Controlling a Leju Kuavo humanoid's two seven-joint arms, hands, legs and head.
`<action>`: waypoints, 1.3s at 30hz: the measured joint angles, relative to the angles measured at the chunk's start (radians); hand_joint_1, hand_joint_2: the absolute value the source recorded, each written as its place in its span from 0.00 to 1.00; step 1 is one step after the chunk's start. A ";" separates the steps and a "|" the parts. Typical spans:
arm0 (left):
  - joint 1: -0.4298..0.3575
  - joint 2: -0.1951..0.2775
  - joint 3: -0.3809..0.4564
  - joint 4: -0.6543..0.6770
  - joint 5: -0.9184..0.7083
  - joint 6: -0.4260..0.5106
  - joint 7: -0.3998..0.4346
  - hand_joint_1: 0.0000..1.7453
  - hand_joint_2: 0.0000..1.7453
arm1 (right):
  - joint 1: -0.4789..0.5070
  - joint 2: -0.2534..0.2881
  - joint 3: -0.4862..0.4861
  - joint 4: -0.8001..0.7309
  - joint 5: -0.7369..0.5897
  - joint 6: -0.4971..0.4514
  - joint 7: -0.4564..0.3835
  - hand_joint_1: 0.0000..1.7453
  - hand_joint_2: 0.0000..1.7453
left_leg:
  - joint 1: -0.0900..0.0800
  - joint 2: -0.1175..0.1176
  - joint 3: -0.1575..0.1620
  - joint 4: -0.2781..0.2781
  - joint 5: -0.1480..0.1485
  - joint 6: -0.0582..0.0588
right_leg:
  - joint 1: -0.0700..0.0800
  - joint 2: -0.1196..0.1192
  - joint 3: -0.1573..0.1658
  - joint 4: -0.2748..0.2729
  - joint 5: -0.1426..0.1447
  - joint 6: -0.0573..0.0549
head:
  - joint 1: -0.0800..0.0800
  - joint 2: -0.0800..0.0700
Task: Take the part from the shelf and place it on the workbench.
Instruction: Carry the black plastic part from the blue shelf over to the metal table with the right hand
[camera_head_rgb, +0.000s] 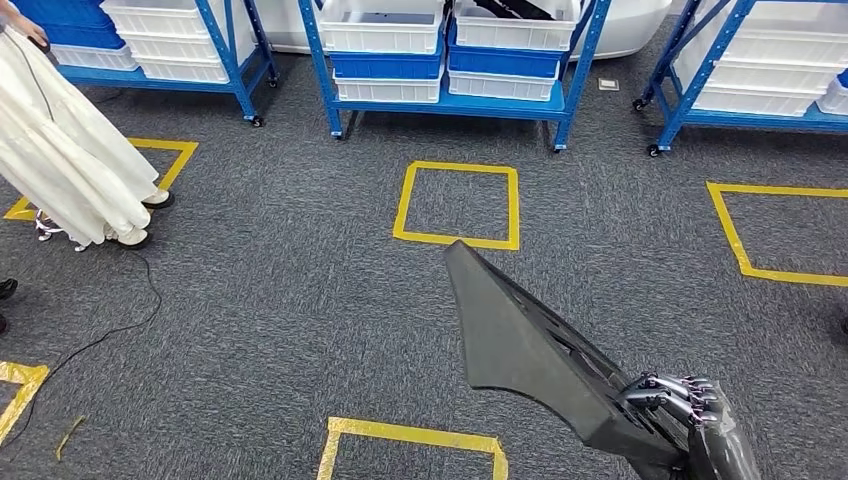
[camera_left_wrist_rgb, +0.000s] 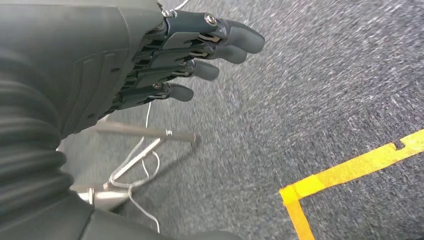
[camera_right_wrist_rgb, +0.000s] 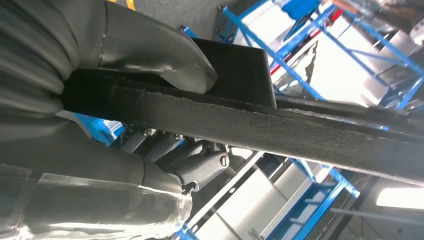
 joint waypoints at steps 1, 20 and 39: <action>0.000 0.000 0.000 0.000 0.000 0.000 0.002 0.00 1.00 | -0.001 0.002 0.000 0.000 0.004 0.002 0.000 1.00 1.00 | 0.001 0.004 -0.029 0.065 -0.028 -0.002 | 0.003 -0.009 -0.001 0.000 0.000 0.000 | 0.000 0.000; -0.006 -0.003 -0.001 0.000 -0.021 0.001 0.025 0.00 1.00 | -0.019 0.014 -0.001 0.004 0.007 0.022 0.000 1.00 1.00 | -0.015 -0.071 0.111 -0.221 0.114 0.056 | 0.012 0.024 -0.087 0.176 -0.075 0.039 | 0.010 0.000; -0.006 -0.001 0.000 0.001 -0.004 0.000 0.039 0.00 1.00 | -0.104 0.021 0.006 0.050 0.008 0.043 0.001 1.00 1.00 | -0.022 0.085 0.081 -0.182 0.100 0.029 | 0.020 -0.090 0.021 -0.007 -0.022 0.011 | 0.005 0.000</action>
